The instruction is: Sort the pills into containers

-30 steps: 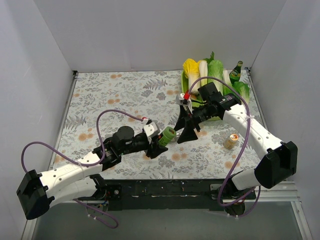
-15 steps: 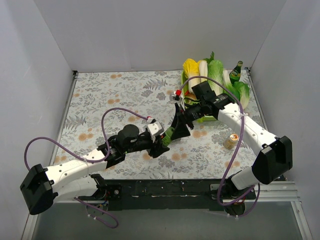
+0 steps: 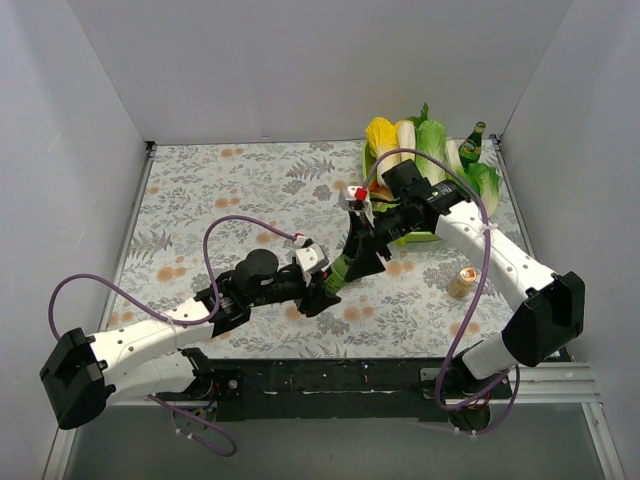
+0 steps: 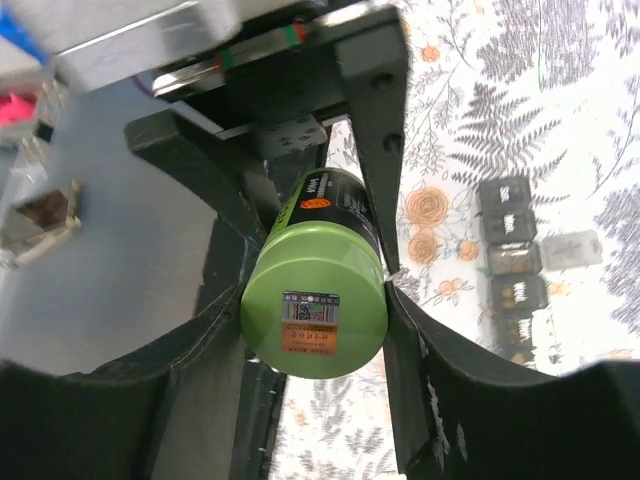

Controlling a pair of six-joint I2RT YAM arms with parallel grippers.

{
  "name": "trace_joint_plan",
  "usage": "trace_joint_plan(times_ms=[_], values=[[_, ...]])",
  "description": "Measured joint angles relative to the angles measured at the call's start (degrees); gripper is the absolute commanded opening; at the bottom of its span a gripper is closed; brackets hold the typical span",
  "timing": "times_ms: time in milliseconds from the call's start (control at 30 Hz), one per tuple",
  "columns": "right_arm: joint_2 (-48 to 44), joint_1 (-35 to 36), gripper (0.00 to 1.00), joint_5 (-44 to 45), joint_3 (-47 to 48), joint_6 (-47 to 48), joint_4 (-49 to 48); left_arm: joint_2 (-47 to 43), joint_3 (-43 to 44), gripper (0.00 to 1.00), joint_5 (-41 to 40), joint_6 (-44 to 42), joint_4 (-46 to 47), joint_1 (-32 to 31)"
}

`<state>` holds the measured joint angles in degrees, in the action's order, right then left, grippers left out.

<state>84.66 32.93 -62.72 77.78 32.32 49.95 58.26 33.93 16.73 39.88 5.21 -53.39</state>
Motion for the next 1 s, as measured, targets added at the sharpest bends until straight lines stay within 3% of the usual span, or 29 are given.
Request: trace_joint_plan(times_ms=[233,300,367,400,433,500,600,767,1000], values=[[-3.1,2.54,0.16,0.2,1.62,39.04,14.34,-0.94,-0.39,0.0,6.4,0.04,0.92,-0.15],[-4.98,3.56,0.22,1.11,0.09,43.91,14.47,-1.01,-0.74,0.0,8.46,0.0,1.09,-0.42],[-7.61,4.66,0.38,2.58,-2.56,49.18,13.75,-1.01,-1.2,0.0,10.51,0.13,0.94,-0.57],[-8.57,5.27,0.6,3.26,-3.52,50.95,13.42,-1.01,-1.46,0.0,11.3,0.26,0.98,-0.7],[-8.83,5.86,0.67,4.26,-3.67,52.26,13.27,-1.01,-1.7,0.0,11.93,0.46,0.87,-0.74],[-8.59,5.92,0.78,4.26,-3.5,51.39,13.25,-1.2,-1.97,0.0,11.91,0.66,1.09,-0.7],[-8.02,5.99,0.86,4.04,-2.89,47.71,12.81,-2.62,-2.4,0.0,11.65,0.87,1.46,-0.66],[-8.33,5.79,0.92,2.19,-2.54,36.44,9.57,-4.7,-2.51,0.0,11.06,0.87,2.03,-0.57],[-10.01,5.66,0.94,2.8,-3.34,6.38,-3.56,-7.13,-3.39,0.0,8.72,1.57,1.99,-0.57]])
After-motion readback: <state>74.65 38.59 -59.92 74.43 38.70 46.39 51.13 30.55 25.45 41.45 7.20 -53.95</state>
